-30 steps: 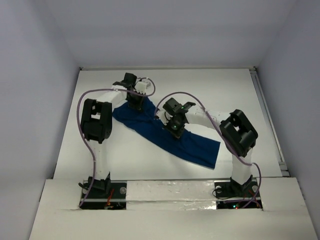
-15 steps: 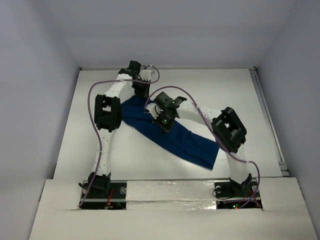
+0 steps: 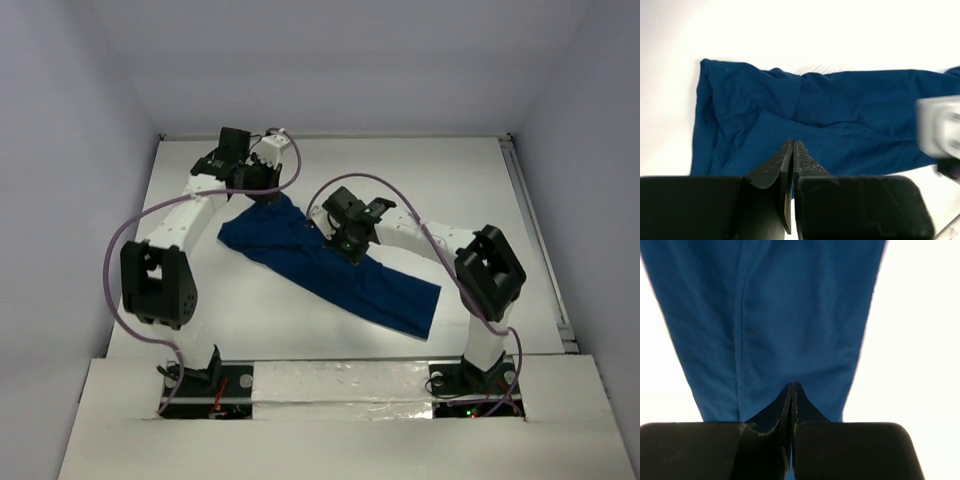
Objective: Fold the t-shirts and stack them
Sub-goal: Rotate the tshirt 90 degrees
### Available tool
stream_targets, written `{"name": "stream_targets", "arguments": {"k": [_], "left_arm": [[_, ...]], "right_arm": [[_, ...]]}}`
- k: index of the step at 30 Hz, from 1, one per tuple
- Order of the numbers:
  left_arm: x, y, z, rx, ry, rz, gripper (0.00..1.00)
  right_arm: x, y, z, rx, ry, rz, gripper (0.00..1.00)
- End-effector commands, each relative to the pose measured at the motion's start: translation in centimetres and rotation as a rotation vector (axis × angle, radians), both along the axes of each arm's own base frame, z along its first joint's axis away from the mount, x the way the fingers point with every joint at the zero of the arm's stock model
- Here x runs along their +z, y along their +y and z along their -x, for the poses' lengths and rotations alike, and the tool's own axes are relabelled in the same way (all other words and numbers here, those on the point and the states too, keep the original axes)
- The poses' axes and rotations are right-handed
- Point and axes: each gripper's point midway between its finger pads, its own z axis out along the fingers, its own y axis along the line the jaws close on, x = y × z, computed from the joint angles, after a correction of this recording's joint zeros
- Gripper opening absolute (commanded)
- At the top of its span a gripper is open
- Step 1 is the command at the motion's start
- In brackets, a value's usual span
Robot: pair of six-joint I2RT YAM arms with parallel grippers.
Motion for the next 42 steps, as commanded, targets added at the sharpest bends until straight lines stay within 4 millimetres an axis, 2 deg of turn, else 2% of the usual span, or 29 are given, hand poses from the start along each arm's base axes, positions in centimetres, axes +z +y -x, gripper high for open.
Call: {"name": "stream_targets", "arguments": {"k": [1, 4, 5, 7, 8, 13, 21, 23, 32, 36, 37, 38, 42], "left_arm": [[-0.1, 0.7, 0.5, -0.007, -0.057, -0.017, 0.0], [-2.8, -0.3, 3.3, -0.084, 0.088, 0.021, 0.0], [-4.2, -0.5, 3.9, -0.097, 0.136, 0.03, 0.0], [-5.7, -0.7, 4.2, -0.096, 0.163, 0.021, 0.0], [-7.0, -0.5, 4.1, -0.08, 0.178, 0.004, 0.0], [-9.3, -1.3, 4.2, -0.064, 0.221, 0.014, 0.0], [-14.2, -2.5, 4.1, -0.014, 0.285, -0.055, 0.0], [-15.1, -2.6, 3.4, 0.01, 0.281, -0.086, 0.0], [-16.5, -3.1, 0.2, 0.094, 0.327, -0.108, 0.0], [-17.2, -3.6, -0.9, 0.108, 0.369, -0.114, 0.0], [-17.1, -3.8, -1.2, 0.108, 0.376, -0.109, 0.0], [-17.1, -4.2, -1.6, 0.105, 0.384, -0.101, 0.0], [-16.4, -5.2, -3.2, 0.099, 0.388, -0.072, 0.0]], "right_arm": [[-3.2, -2.3, 2.7, 0.036, 0.11, 0.113, 0.0], [-4.6, -2.7, 3.5, 0.038, 0.157, 0.135, 0.0], [-4.8, -2.7, 3.7, 0.04, 0.166, 0.136, 0.0], [-5.0, -2.7, 3.7, 0.034, 0.168, 0.137, 0.0], [-4.9, -2.7, 3.6, 0.035, 0.166, 0.137, 0.0], [-5.6, -3.1, 3.2, 0.02, 0.141, 0.158, 0.0], [-6.9, -1.0, 3.6, 0.034, 0.185, 0.065, 0.0], [-6.8, -0.4, 3.9, 0.036, 0.209, 0.035, 0.0], [-7.8, 1.5, 6.0, 0.101, 0.27, 0.025, 0.0], [-7.8, 2.5, 6.0, 0.12, 0.268, 0.032, 0.0], [-7.3, 3.2, 5.5, 0.123, 0.257, 0.021, 0.0], [-7.6, 3.2, 5.6, 0.124, 0.277, 0.039, 0.0], [-6.6, 5.0, 5.1, 0.149, 0.308, 0.0, 0.0]]}}
